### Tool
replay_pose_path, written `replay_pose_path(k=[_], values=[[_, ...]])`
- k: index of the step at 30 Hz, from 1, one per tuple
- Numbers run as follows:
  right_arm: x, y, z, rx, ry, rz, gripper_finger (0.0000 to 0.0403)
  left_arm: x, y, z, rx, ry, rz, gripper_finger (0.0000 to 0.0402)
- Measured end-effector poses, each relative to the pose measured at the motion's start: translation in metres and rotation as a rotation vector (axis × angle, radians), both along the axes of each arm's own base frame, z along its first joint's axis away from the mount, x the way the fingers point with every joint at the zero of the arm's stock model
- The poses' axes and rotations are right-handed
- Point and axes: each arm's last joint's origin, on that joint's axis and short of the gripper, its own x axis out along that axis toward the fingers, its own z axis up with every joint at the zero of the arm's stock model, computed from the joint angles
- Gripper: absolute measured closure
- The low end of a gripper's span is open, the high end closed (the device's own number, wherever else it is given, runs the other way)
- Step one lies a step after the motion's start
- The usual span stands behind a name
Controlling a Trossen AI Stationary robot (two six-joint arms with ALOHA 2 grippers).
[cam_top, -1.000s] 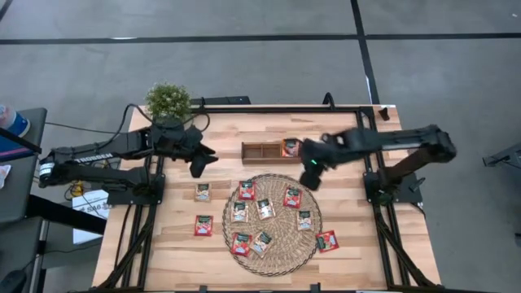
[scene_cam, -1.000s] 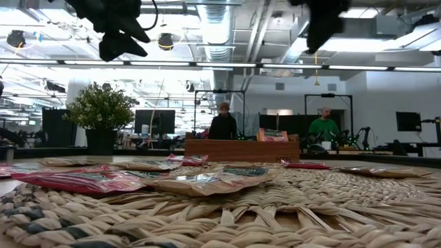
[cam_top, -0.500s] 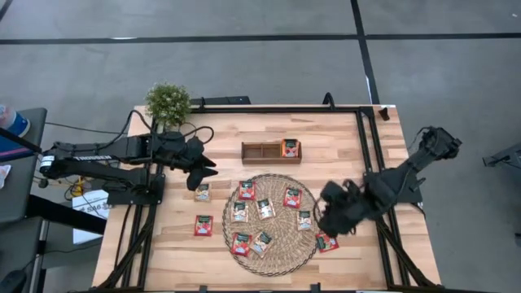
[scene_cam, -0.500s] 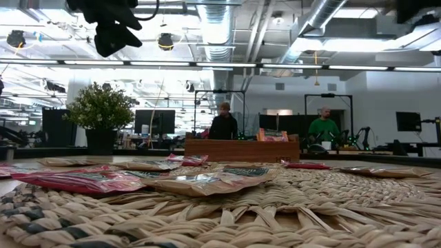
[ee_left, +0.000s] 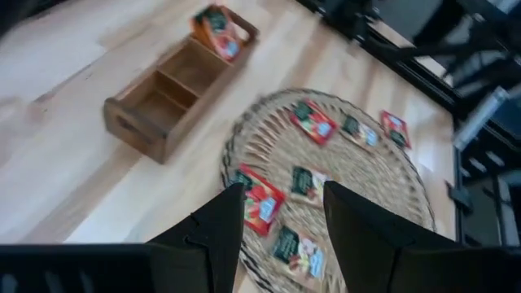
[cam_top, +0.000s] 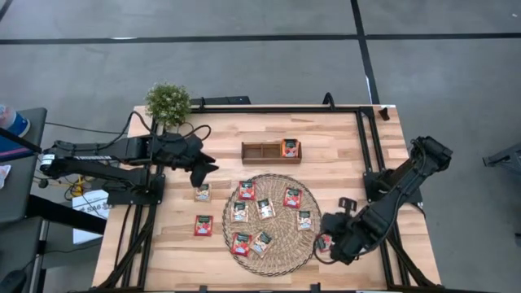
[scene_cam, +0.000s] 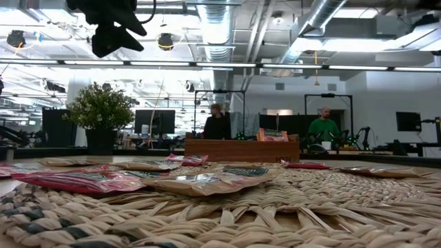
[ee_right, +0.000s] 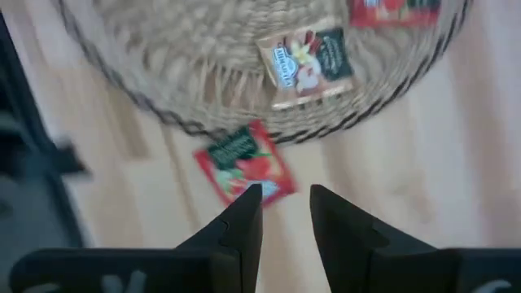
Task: Pick & Place Tea
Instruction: Put the red tea bag in the middle of the wooden organizer
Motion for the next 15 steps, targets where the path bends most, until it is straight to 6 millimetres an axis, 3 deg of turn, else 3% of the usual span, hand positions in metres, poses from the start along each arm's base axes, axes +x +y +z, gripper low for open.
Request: replay_pose_path(k=[8,15], values=[[0.010,-0.011,0.000,-0.152,0.043,0.620,0.0305,0.013,0.002,-0.008,-0.092,0.017,0.100,0.0240],[0.019,-0.009,0.001,-0.094,0.021,1.022,0.0305,0.030,0.002,-0.024,-0.165,0.097,0.119,0.0240]])
